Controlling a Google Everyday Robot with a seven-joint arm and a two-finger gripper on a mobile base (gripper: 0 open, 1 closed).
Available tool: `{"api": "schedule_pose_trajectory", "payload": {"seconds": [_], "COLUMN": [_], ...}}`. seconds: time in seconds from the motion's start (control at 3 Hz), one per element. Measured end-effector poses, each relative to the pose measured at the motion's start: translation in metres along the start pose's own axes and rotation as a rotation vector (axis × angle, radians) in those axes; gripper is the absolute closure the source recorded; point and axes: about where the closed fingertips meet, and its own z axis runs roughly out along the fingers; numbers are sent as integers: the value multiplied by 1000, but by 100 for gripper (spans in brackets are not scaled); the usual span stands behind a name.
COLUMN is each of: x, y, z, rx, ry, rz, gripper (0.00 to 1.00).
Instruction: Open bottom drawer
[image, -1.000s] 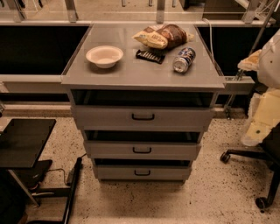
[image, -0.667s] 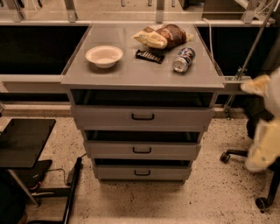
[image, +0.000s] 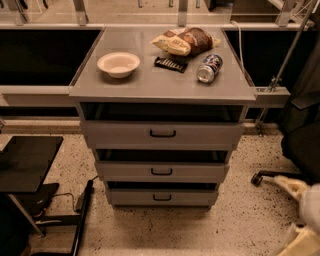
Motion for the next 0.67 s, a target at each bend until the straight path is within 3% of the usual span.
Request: {"api": "schedule_pose_trajectory", "payload": {"seconds": [0.33,0.67], "x": [67,104], "y": [39,57], "z": [103,204], "rx": [-120,-238], "ry": [-31,15], "rz": [98,141], "gripper": [0,0]}}
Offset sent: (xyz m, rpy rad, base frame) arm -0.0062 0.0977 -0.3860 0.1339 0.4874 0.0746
